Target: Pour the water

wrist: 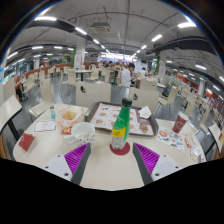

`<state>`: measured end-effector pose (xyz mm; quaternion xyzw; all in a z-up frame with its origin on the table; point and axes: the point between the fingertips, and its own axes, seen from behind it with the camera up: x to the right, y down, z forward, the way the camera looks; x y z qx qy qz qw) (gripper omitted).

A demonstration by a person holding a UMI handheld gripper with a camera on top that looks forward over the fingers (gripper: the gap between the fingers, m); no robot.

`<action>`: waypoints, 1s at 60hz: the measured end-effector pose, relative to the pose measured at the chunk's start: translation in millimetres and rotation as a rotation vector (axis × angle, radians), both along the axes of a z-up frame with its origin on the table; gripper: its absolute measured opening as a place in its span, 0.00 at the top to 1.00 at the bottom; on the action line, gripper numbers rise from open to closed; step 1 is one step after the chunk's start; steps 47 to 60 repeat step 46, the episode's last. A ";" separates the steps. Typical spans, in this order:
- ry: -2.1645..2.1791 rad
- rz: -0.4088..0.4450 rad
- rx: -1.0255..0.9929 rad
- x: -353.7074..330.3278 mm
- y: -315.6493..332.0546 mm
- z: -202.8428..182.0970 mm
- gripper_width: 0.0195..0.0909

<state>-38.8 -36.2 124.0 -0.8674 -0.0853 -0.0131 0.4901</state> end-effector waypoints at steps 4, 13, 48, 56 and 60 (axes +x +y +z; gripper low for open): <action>0.000 -0.045 -0.031 -14.4 -32.3 14.9 0.08; 0.037 -0.114 -0.083 -47.8 -90.4 46.9 0.08; 0.095 -0.164 -0.063 -42.4 -136.2 92.2 0.07; 0.095 -0.164 -0.063 -42.4 -136.2 92.2 0.07; 0.095 -0.164 -0.063 -42.4 -136.2 92.2 0.07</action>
